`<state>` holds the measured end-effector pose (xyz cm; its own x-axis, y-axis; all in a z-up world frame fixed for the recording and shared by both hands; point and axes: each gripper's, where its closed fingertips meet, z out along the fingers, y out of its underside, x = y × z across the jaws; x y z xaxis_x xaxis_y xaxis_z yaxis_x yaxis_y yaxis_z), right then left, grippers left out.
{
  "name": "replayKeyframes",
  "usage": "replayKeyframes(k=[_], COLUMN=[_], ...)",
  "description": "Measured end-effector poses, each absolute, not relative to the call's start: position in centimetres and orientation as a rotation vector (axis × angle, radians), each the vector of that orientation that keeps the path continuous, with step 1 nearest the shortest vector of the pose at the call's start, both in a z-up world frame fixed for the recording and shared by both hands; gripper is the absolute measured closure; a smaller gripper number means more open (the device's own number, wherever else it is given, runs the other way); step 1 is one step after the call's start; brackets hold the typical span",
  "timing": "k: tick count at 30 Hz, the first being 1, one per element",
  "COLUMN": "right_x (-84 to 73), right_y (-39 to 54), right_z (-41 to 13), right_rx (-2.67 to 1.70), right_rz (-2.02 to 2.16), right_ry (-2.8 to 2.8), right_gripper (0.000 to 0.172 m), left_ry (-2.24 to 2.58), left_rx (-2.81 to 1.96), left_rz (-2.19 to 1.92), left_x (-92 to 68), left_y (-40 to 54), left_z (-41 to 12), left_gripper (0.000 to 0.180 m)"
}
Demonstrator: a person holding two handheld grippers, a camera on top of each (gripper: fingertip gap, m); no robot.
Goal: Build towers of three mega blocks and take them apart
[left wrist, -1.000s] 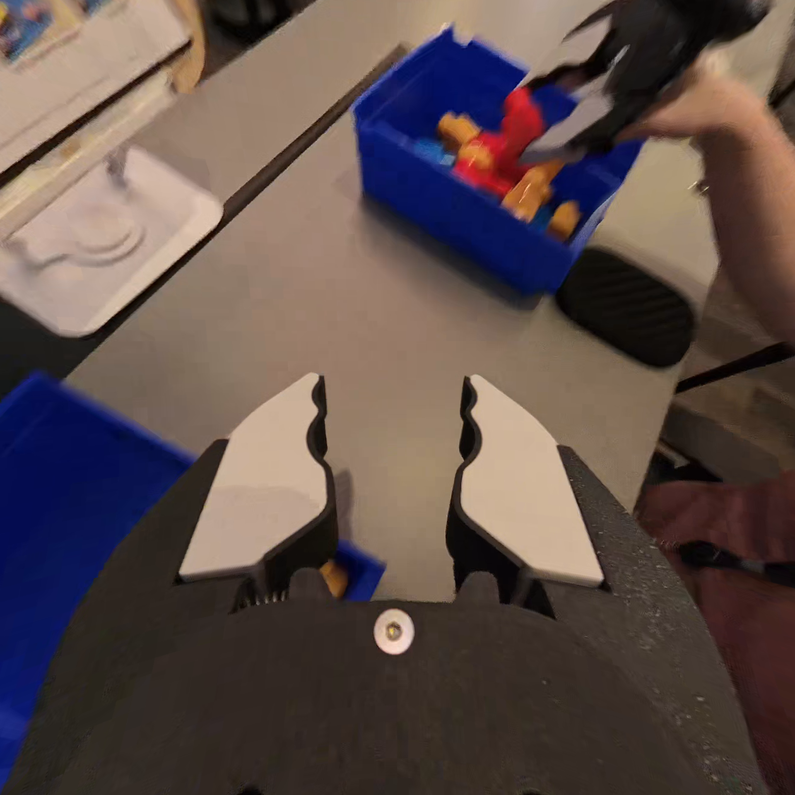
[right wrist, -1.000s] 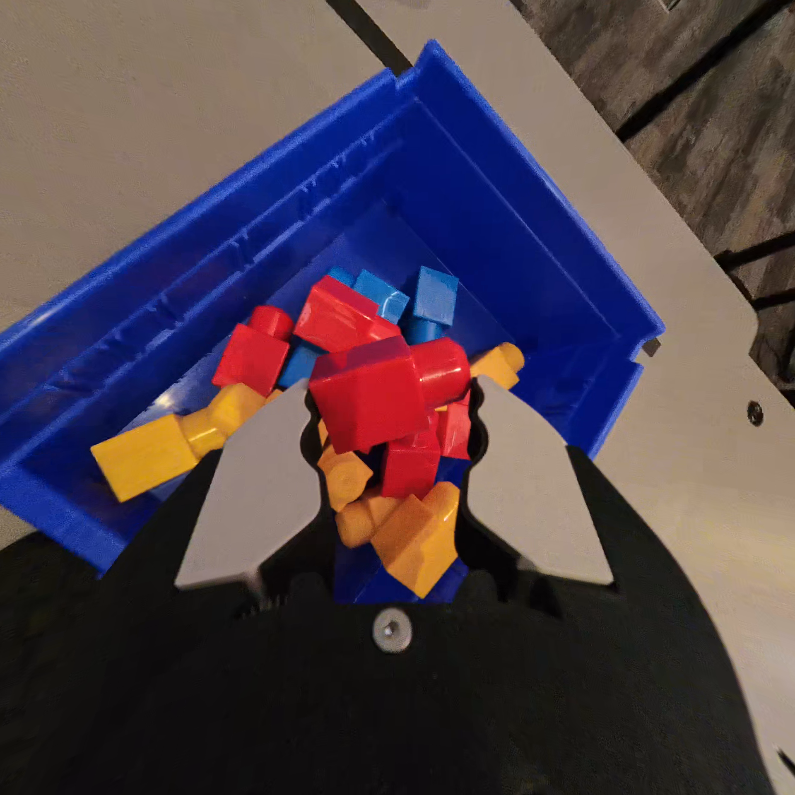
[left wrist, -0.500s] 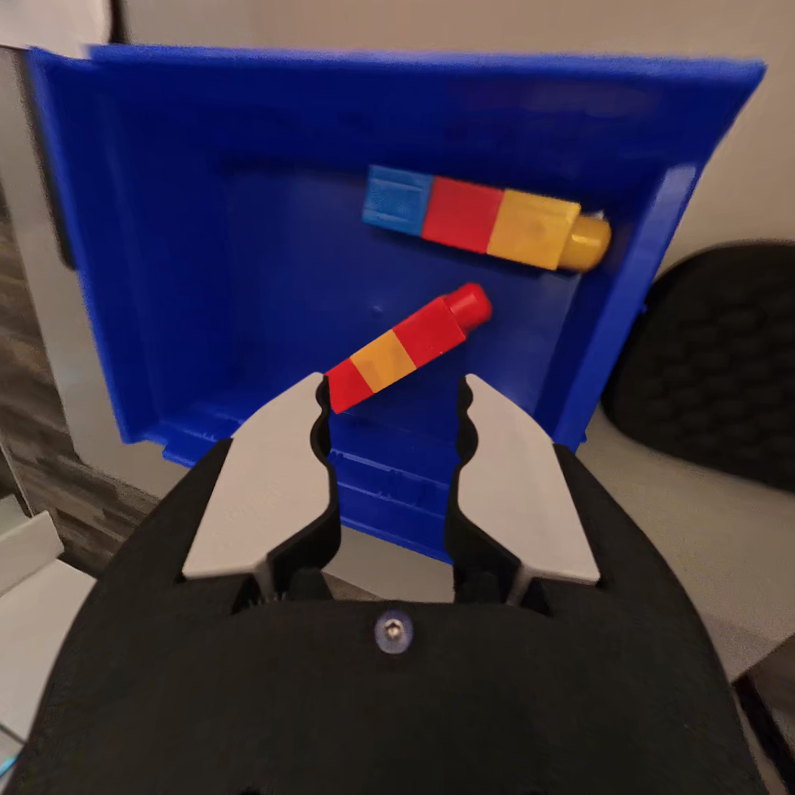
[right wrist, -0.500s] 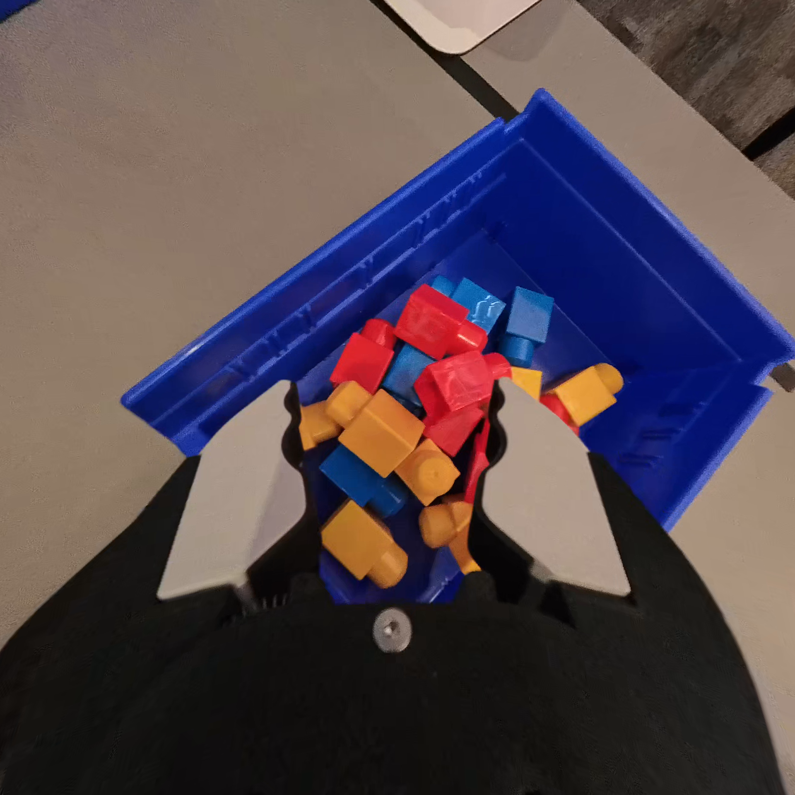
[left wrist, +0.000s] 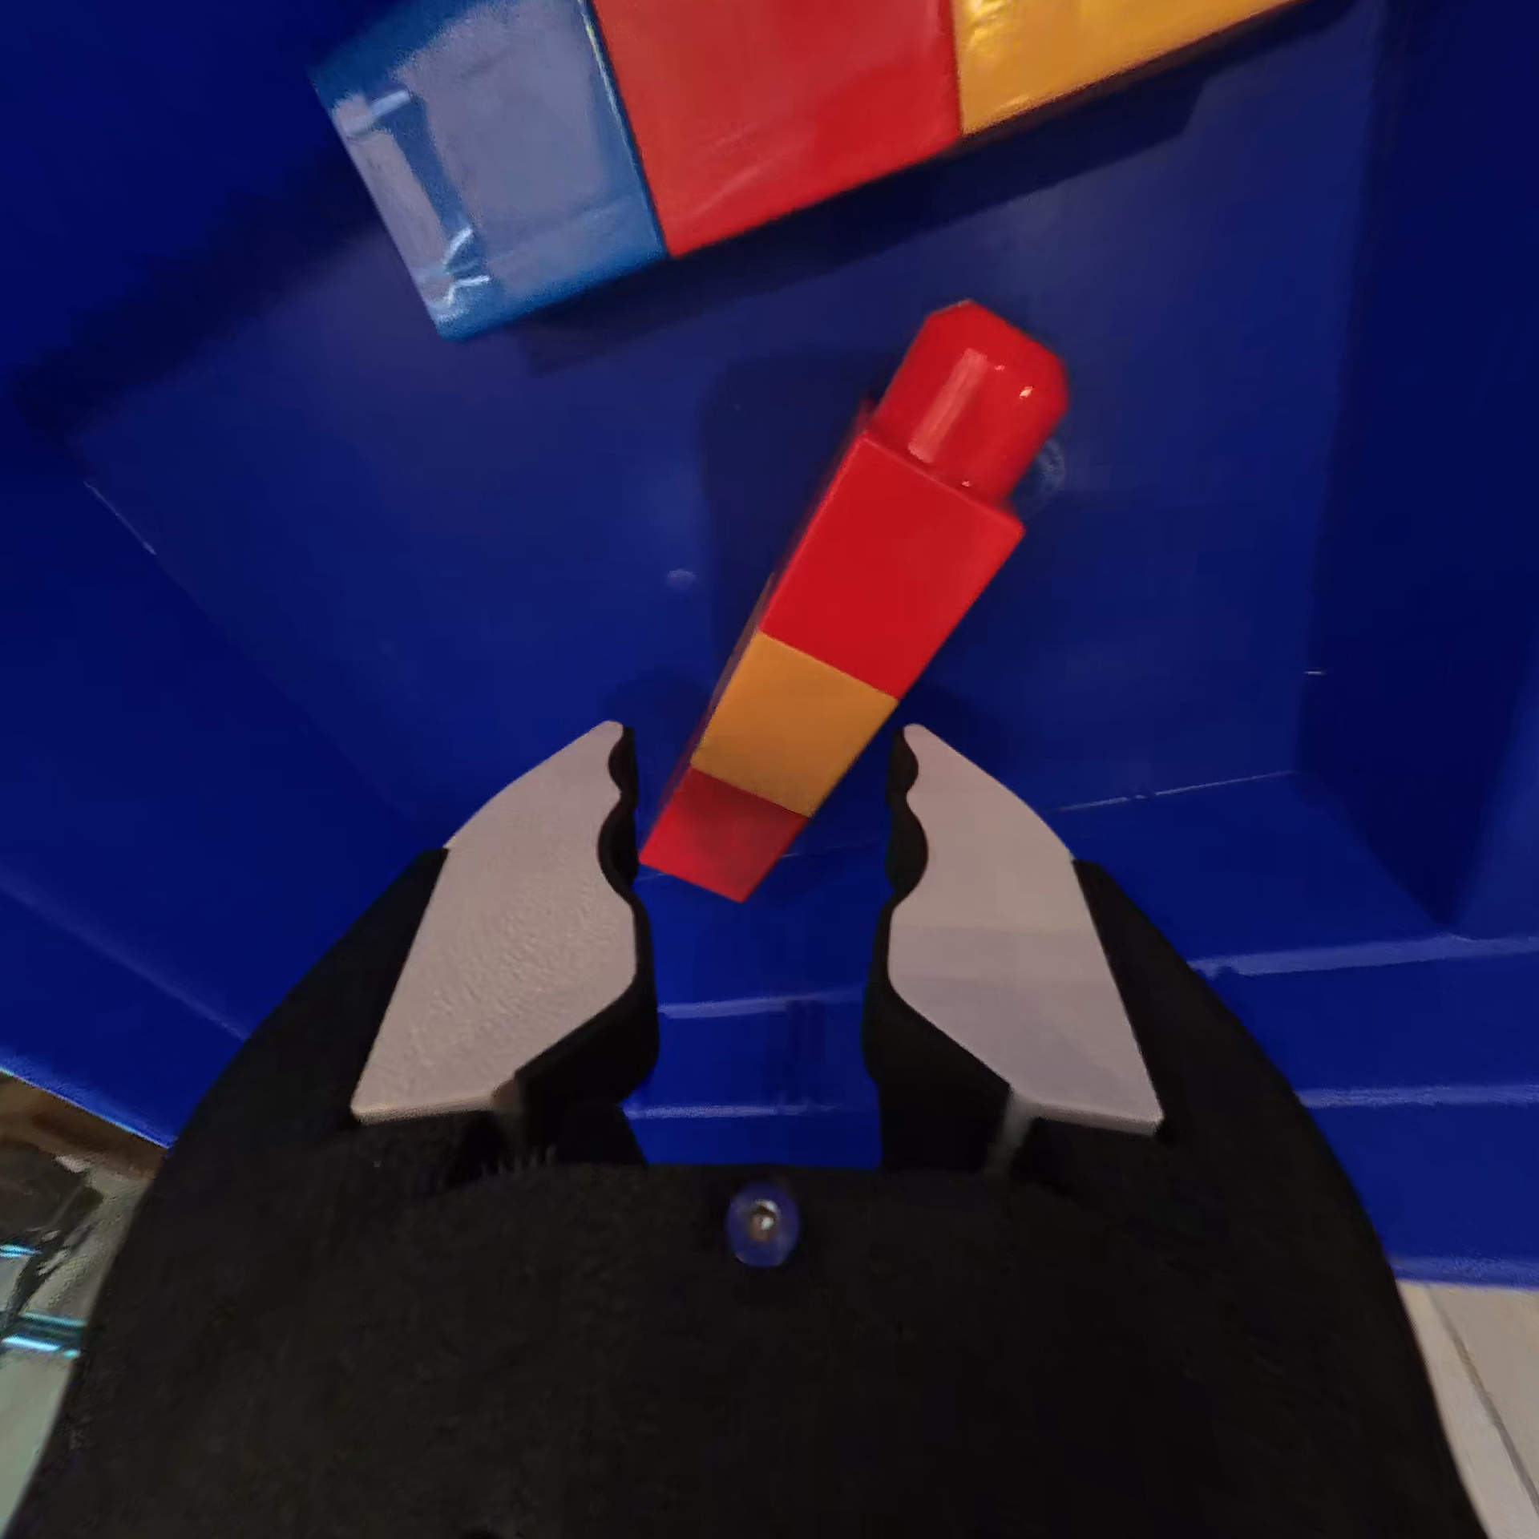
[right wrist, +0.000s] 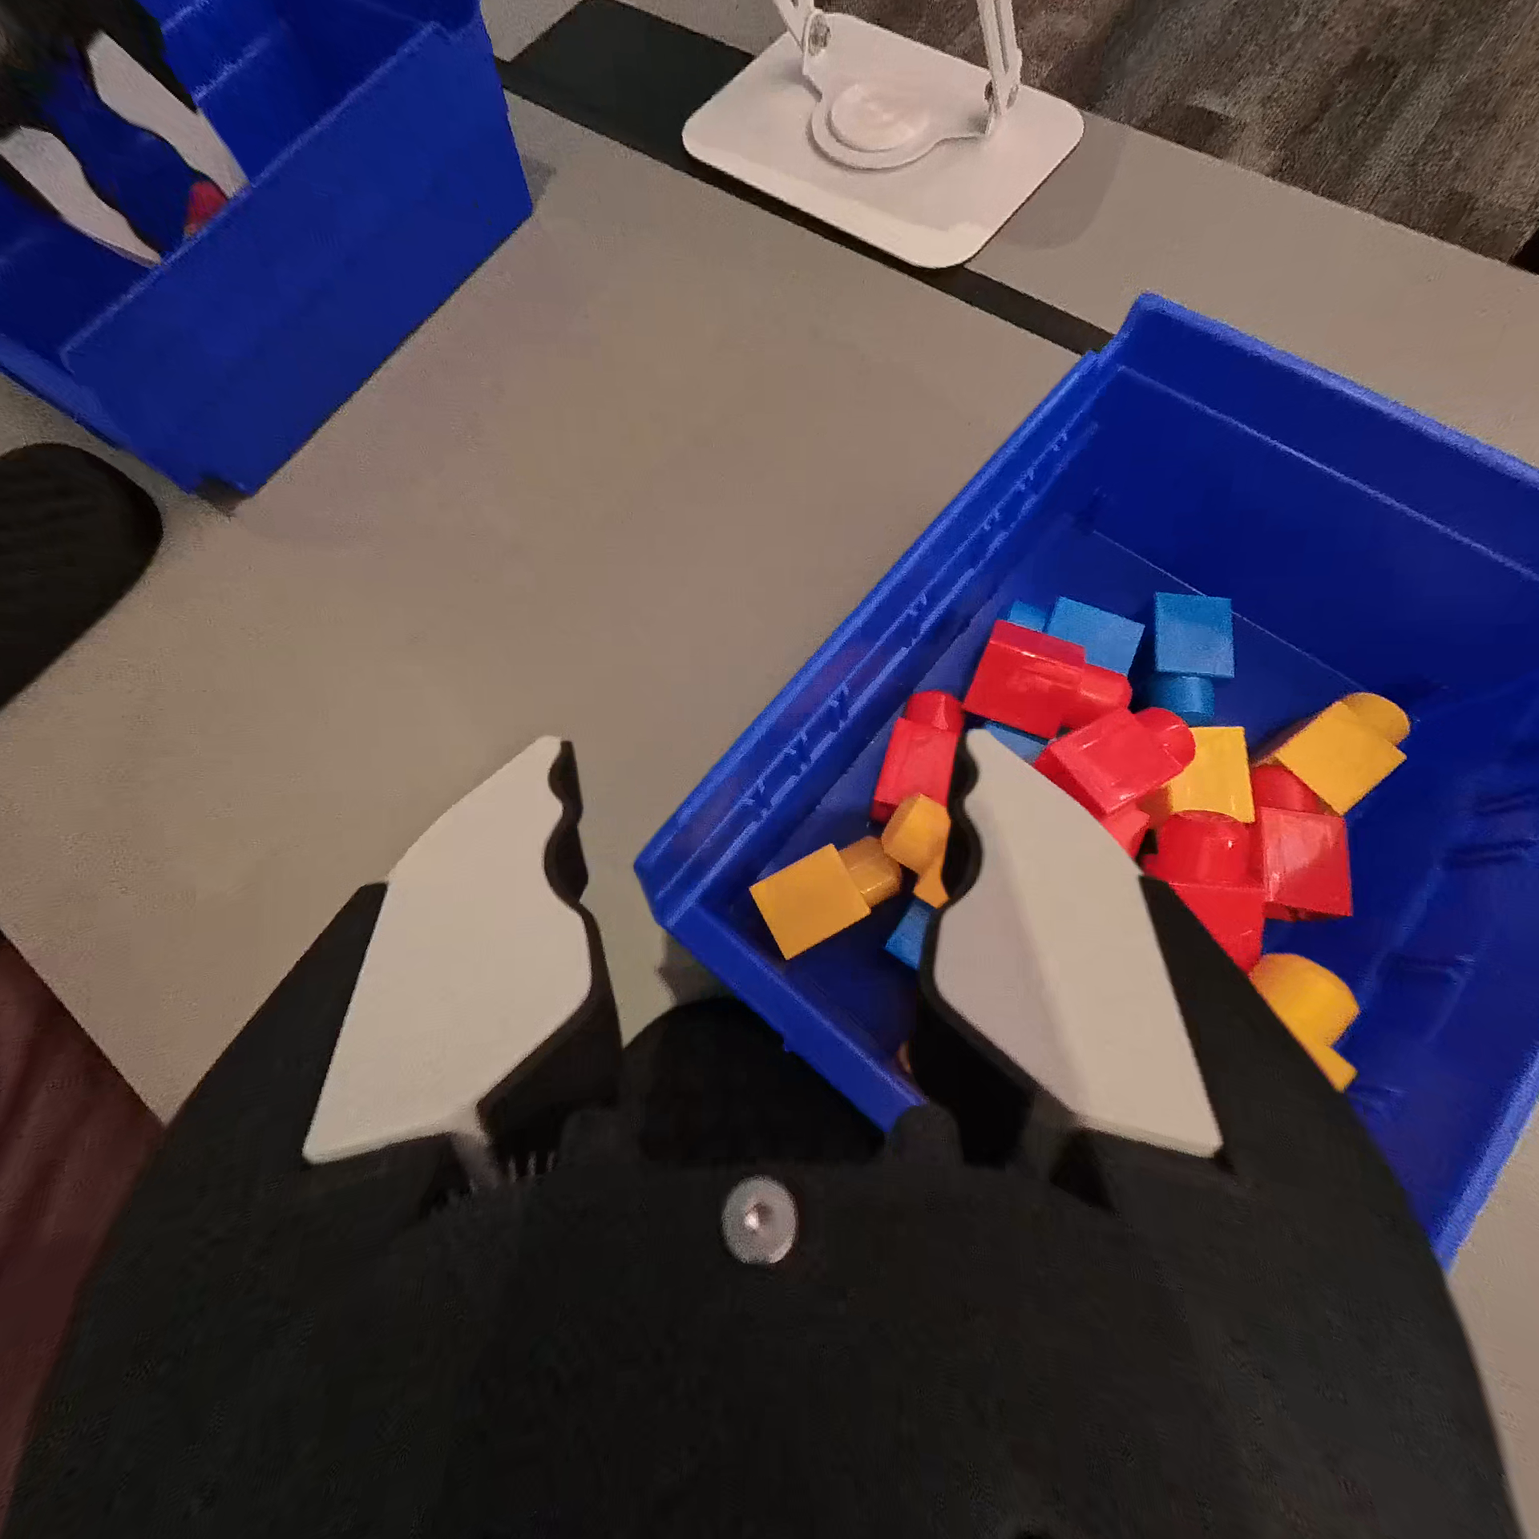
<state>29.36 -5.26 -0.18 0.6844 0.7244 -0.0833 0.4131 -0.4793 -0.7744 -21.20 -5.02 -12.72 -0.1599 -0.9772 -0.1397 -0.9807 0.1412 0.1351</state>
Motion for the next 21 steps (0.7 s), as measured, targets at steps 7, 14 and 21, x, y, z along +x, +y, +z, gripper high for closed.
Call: replayKeyframes(k=[7,14,21], right_x=[28.2,27.5,23.3], right_y=[-5.8,-6.0,-5.9], right_z=[1.3,1.2,3.1], right_rx=[-2.101,-2.058,-1.875], right_rz=[0.532,0.607,0.773], right_ry=[-0.890,-0.938,-1.060], right_gripper=[0.086,0.086,0.090], left_ry=[2.412,2.172,1.371], left_rx=[-2.062,-2.279,-2.128], left_rz=[0.295,0.065,-0.425], left_x=[-21.5,-20.6,-16.2], left_y=[-5.4,-6.0,-4.5], left_z=[-14.9,-13.6,1.2], left_gripper=[0.141,0.143,0.144])
